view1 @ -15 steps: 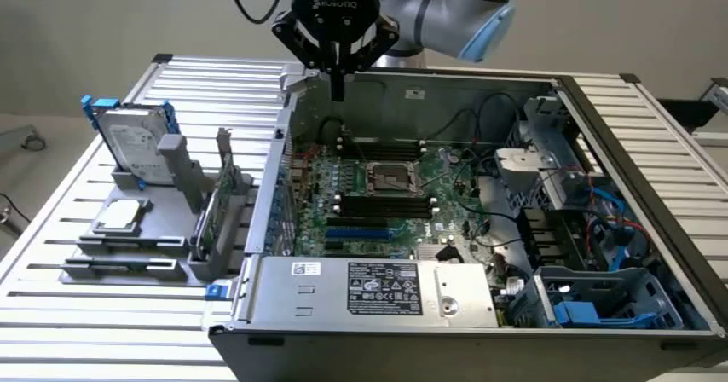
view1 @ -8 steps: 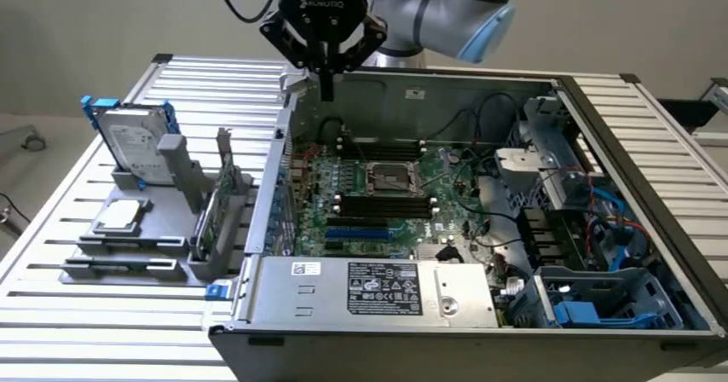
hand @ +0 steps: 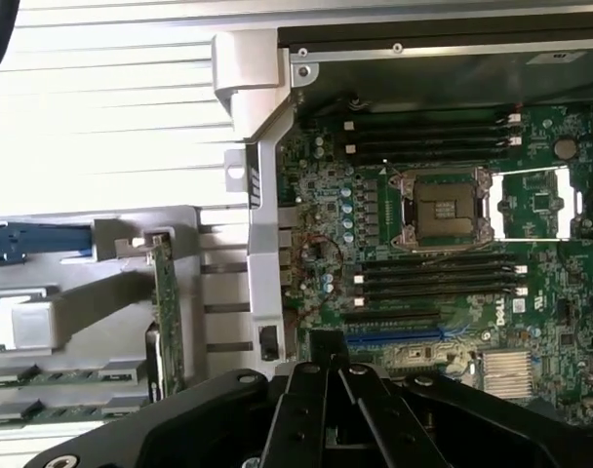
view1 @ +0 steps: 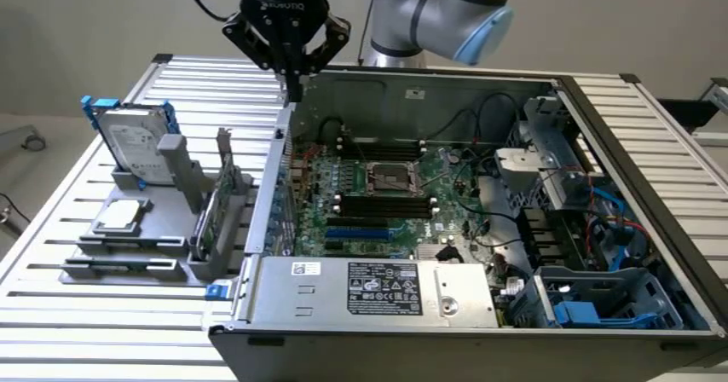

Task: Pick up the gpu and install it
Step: 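Reach for the gpu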

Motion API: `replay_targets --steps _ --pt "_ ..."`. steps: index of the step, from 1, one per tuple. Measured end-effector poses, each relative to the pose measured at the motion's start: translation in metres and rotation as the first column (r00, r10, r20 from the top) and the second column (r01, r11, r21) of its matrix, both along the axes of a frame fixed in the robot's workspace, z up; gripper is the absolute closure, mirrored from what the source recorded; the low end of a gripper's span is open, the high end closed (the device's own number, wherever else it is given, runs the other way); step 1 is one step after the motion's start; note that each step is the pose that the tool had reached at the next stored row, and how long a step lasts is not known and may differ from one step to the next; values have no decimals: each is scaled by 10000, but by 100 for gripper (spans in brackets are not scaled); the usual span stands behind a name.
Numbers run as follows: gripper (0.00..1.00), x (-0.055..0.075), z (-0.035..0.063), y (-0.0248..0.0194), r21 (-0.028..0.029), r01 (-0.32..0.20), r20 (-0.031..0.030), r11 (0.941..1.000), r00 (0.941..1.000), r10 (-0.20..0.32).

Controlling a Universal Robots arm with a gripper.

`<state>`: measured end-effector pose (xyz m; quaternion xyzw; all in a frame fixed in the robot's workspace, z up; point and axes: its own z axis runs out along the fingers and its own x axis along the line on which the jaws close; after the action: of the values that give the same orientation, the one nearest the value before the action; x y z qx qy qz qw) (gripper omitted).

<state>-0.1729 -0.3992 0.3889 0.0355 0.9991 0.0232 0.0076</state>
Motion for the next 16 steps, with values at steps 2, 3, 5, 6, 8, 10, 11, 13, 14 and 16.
replay_targets --steps 2,3,5,6,8,10,11,13,14,16 --pt "89 -90 -13 0 -10 -1 -16 10000 10000 1" --pt "89 -139 -21 0 -16 0 -25 10000 10000 0" --pt "89 -229 -34 0 -25 -1 -41 10000 10000 1" --pt "89 -274 -41 1 -30 -1 -50 10000 10000 1" --pt "89 -364 -54 1 -41 0 -67 10000 10000 0" --pt "89 -456 -67 1 -52 -1 -86 10000 10000 0" --pt "89 -503 -74 1 -57 0 -96 10000 10000 0" --pt "89 -593 -87 2 -66 -1 -114 10000 9999 1" --pt "89 -637 -93 2 -73 -2 -124 10000 9999 1" --pt "89 -727 -106 2 -83 0 -145 10000 9999 -1"
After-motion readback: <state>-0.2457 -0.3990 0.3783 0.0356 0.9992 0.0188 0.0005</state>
